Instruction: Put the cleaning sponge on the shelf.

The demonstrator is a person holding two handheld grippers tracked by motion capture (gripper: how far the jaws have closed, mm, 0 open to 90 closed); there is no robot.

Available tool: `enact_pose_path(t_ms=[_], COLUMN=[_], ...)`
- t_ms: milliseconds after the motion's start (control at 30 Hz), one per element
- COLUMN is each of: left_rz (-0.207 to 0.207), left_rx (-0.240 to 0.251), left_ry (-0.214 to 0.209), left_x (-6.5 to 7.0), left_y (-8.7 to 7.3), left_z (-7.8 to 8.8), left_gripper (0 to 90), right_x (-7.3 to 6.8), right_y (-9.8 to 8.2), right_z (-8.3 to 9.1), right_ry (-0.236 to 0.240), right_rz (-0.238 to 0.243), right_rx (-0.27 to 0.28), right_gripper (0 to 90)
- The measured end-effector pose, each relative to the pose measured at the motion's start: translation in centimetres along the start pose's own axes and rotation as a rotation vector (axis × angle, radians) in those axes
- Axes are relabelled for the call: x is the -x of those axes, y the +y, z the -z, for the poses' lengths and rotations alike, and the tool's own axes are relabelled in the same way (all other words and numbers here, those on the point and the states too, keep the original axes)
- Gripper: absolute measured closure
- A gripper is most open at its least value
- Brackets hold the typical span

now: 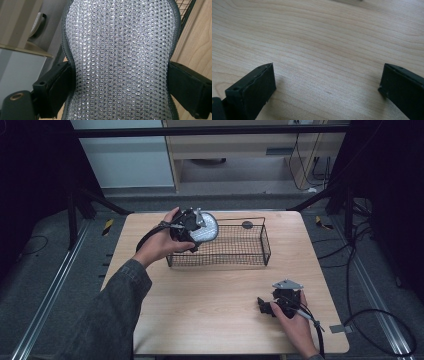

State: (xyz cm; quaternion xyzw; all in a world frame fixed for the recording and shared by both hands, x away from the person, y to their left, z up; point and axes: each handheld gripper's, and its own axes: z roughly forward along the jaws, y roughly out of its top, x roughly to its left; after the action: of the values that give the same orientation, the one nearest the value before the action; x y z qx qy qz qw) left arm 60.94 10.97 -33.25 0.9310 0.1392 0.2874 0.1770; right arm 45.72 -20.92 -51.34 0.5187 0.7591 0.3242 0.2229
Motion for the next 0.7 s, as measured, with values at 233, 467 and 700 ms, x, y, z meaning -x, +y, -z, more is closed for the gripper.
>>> enact_pose_path(t_ms=[233, 467, 700], left_rz=[-0.003, -0.002, -0.020], left_rx=[-0.001, -0.017, -0.031], left_ry=[-0.008, 0.003, 0.012], left_x=[-0.1, -0.3, -0.3], left_y=[-0.1, -0.4, -0.6], left_z=[-0.6, -1.4, -2.2], left_gripper=[8.8, 8.8, 8.9], right_x=[0.0, 0.0, 0.0], right_y=[0.0, 0.0, 0.0], right_z=[0.0, 0.0, 0.0], right_ry=[0.000, -0.001, -0.001], right_rz=[0.000, 0.000, 0.000], right_rx=[0.000, -0.001, -0.001], right_gripper=[0.4, 0.4, 0.4])
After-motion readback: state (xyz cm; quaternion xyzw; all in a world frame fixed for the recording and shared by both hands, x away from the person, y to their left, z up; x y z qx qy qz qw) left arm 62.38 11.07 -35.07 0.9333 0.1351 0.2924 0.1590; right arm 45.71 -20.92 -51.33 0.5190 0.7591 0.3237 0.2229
